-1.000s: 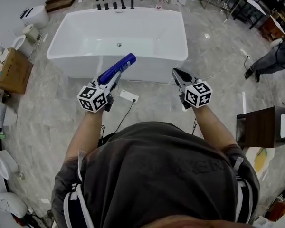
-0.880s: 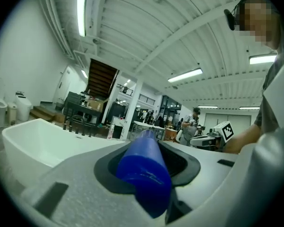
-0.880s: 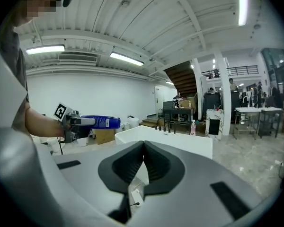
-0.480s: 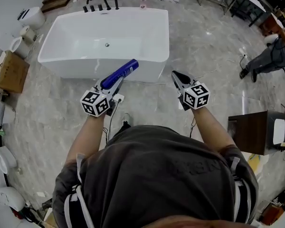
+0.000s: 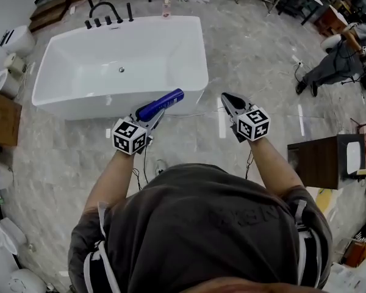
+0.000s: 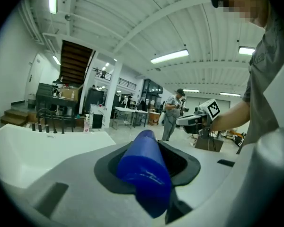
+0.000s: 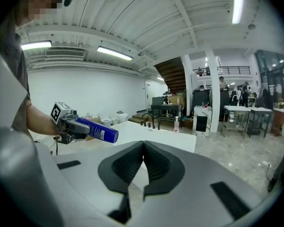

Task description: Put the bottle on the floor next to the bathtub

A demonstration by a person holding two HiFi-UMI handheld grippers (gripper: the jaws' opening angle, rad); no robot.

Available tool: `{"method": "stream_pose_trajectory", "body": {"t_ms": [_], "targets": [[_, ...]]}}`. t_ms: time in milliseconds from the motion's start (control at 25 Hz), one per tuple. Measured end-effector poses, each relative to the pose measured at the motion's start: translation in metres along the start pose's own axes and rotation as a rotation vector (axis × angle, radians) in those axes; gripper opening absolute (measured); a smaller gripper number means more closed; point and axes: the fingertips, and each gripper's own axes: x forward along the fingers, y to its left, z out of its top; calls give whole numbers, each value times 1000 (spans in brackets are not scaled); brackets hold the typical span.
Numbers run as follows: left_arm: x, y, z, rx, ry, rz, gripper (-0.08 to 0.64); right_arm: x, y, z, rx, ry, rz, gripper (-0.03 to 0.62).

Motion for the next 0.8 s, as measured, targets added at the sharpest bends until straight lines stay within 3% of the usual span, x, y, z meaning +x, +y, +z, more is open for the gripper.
{"method": "stream_pose_trajectory", "body": {"t_ms": [280, 520, 800], "targets": [[84, 6, -53, 198, 309, -61, 141, 21, -59, -61, -5, 124, 6, -6], [179, 25, -125, 279, 495, -69, 141, 76, -133, -141, -17, 200, 55, -6], [248, 36, -282, 202, 673, -106, 140, 132, -147, -287, -5, 329, 104, -6]]}}
